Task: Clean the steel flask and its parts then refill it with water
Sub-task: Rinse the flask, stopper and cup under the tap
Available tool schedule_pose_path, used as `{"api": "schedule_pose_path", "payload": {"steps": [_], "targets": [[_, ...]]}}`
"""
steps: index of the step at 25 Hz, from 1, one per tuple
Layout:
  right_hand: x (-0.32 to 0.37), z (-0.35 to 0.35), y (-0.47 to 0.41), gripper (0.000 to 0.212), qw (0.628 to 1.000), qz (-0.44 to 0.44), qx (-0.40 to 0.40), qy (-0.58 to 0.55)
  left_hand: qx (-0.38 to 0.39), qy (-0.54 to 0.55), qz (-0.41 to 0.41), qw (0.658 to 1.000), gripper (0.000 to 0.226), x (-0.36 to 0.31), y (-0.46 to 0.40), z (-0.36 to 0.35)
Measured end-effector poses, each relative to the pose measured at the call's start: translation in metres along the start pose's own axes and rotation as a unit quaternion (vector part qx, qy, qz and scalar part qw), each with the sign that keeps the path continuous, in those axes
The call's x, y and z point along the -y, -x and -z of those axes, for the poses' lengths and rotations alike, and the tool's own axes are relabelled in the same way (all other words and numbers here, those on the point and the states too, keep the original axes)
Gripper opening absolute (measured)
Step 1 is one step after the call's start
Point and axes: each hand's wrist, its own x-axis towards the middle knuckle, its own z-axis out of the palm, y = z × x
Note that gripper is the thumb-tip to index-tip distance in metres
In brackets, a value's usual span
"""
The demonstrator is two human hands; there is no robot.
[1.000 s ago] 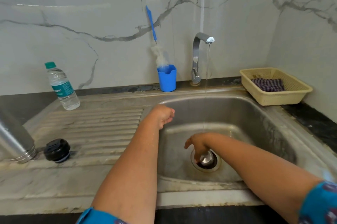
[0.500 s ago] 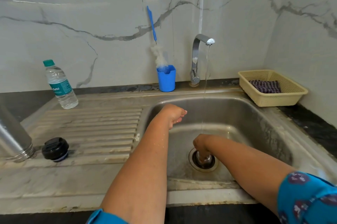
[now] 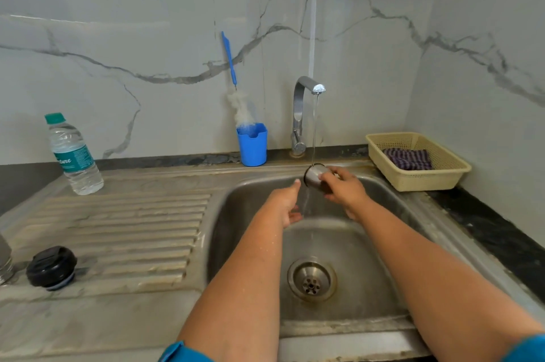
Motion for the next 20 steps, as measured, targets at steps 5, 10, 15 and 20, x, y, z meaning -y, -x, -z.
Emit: {"api": "schedule_pose_path", "payload": {"steps": [5,10,15,20], "targets": [[0.002,-0.002,0.001,0.068,0.970,0.167,0.053,0.172,0.133,0.308,0.048,0.941,0.045,-0.008,-0.008,-0.032],[-0.005,0.015,-0.013,0.038,0.923,0.261,0.011,0.282,0.126,0.345,-0.050,0.929,0.039,-0.011,-0.023,-0.033],[0.001,0.013,-0.016,0.018,0.898,0.315,-0.043,0.304,0.156,0.349,-0.037,0.923,0.036,-0.009,-0.028,-0.036],[0.006,0.011,-0.011,0.031,0.841,0.350,0.013,0.413,0.147,0.403,-0.021,0.903,0.038,-0.015,-0.030,-0.033]]}}
